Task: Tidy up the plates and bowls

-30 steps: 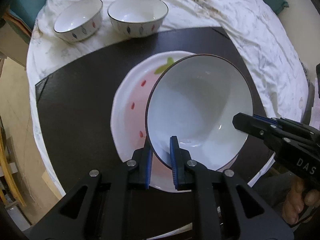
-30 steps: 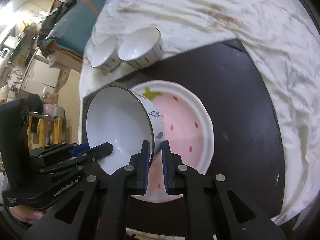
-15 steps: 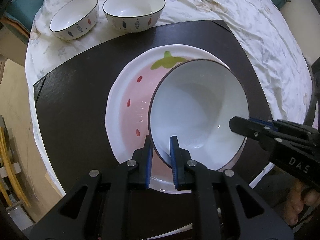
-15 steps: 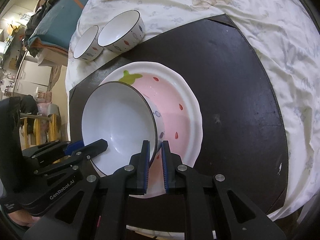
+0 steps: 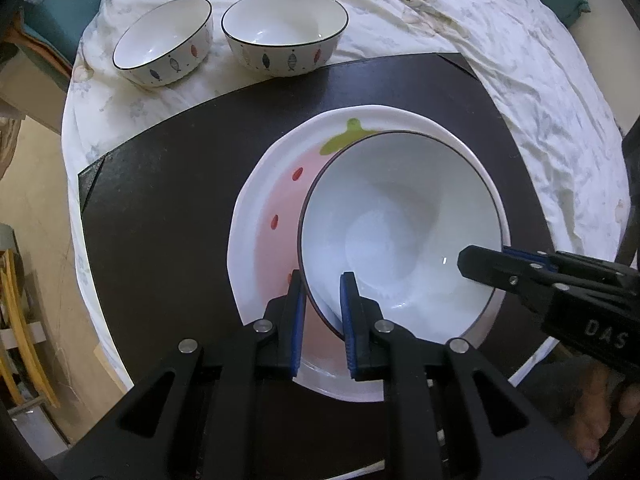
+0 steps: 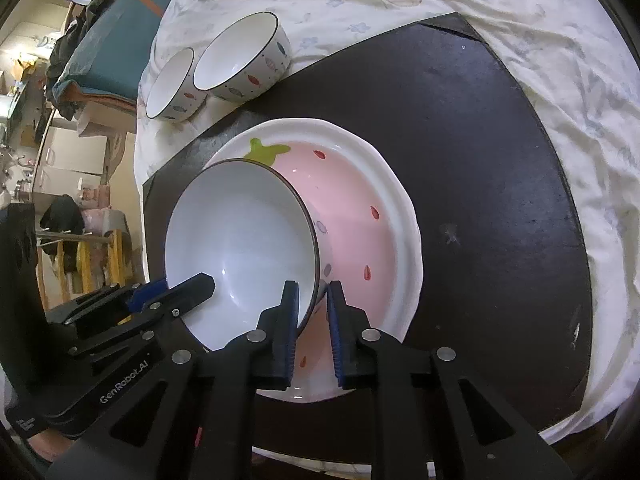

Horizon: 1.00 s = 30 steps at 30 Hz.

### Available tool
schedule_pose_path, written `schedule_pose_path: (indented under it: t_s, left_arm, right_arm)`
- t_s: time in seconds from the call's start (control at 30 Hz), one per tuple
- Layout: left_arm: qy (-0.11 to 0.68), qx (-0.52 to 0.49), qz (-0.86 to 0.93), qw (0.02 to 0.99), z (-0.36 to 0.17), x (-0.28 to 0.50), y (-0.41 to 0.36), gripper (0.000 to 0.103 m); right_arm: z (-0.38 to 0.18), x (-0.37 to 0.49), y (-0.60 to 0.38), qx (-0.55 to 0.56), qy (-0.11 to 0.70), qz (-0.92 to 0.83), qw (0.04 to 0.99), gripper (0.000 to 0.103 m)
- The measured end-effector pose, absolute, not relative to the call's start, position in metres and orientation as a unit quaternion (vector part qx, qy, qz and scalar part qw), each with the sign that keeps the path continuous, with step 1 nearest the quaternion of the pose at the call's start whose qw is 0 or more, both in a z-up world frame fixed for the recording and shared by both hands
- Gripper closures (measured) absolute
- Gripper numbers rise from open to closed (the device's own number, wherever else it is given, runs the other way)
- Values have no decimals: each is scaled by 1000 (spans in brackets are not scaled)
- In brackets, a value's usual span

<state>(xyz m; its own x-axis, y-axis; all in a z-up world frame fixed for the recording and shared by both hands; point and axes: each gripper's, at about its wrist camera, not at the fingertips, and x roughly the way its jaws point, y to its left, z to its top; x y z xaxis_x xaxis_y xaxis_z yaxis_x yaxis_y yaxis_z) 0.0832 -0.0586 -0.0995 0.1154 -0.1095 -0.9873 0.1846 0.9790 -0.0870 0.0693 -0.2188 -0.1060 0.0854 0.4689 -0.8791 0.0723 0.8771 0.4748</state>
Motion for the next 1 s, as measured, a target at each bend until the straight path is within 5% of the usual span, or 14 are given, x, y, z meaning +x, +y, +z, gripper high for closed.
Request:
schedule_pose_path:
  t_s: [0.33, 0.47, 1.0]
  left_arm:
    - [647, 32, -103, 755, -96, 82, -56, 87]
    - [639, 26, -98, 762, -92, 83, -51, 74]
    - [562, -6, -83, 823, -47, 86, -33, 70]
  right_arm:
    - [-106, 71, -219, 211, 663, 144, 704, 83]
    - [-105, 72, -219, 209, 658, 140, 709, 83]
    - [-74, 76, -241, 230, 606, 117, 753, 83]
